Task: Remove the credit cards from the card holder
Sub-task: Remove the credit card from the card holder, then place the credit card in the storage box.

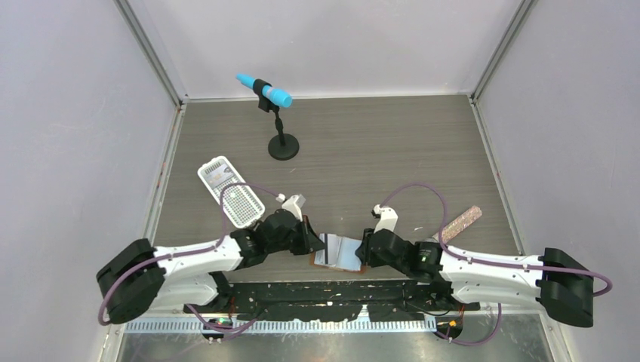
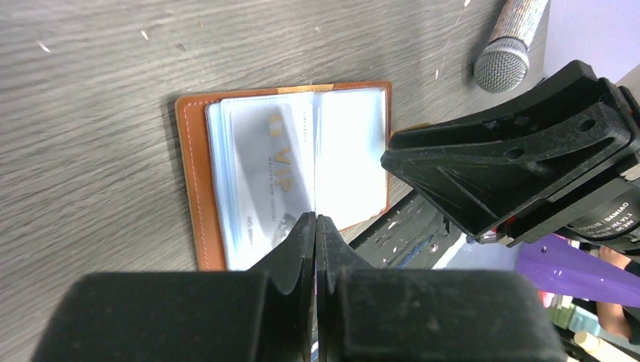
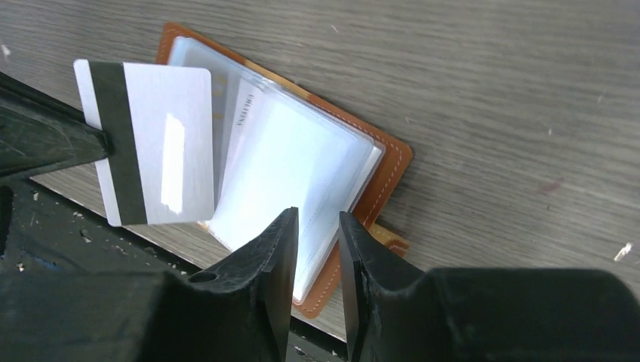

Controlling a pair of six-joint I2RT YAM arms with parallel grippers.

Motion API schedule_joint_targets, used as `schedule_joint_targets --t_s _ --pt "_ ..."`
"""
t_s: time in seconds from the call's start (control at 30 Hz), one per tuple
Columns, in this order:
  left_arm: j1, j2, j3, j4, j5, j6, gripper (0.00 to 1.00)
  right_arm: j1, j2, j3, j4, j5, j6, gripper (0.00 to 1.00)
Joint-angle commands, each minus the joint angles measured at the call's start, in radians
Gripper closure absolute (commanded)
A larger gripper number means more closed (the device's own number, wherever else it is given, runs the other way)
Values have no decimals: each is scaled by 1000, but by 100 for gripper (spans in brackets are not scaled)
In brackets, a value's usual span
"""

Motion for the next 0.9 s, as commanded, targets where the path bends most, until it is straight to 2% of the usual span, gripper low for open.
schedule_joint_targets --t_s 0.0,0.3,0.5,0.67,0.73,0.87 --pt "5 -124 78 -231 -121 104 100 -5 -30 94 10 31 -176 65" --pt "6 -268 126 -372 -139 133 100 -5 -94 127 134 -6 -465 62" --pt "7 -355 160 -401 -86 151 100 -4 -142 95 322 -101 -668 55" --pt "6 -396 228 -533 -93 31 100 40 -201 49 488 -245 -912 48" --pt "6 -417 222 -521 -89 -32 100 70 -217 13 553 -241 -1097 46" --pt "6 -459 178 -508 -124 -185 100 113 -220 -7 593 -240 -1258 43"
